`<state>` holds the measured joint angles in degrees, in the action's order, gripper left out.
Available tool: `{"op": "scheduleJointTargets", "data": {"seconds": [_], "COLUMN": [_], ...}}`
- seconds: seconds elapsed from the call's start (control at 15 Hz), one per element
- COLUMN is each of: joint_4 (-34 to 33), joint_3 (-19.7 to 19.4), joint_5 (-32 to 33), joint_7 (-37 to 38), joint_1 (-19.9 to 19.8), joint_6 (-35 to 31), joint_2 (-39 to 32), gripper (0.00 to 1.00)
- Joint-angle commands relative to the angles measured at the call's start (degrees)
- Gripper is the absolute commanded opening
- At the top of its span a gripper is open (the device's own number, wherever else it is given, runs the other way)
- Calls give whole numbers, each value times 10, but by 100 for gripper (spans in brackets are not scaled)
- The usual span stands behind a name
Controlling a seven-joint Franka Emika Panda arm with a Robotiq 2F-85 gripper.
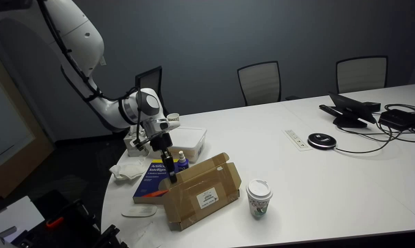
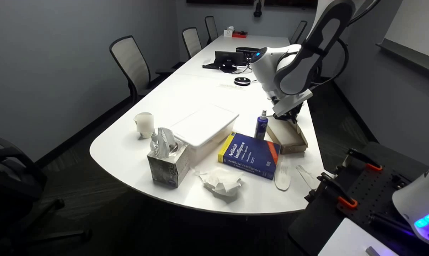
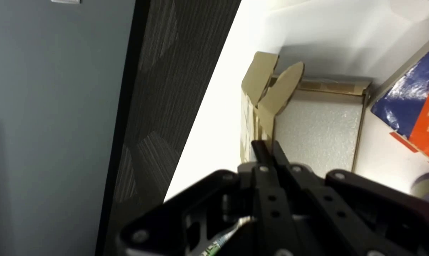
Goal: Open the box completely
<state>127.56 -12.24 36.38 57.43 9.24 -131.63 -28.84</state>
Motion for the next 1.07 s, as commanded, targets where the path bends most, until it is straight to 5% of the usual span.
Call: {"op": "scheduleJointTargets", "data": {"seconds": [0.0,0.53,1.0], "joint_4": [73,167,192], "joint_3": [6,-9,-13], "joint_5": [-13,-37,-60], "joint_7": [-14,-55,-126], "joint_1": [-38,-96,-109], "joint_6": [-53,-189,-215], "joint_2": [70,147,183], "gripper": [1,1,1]}}
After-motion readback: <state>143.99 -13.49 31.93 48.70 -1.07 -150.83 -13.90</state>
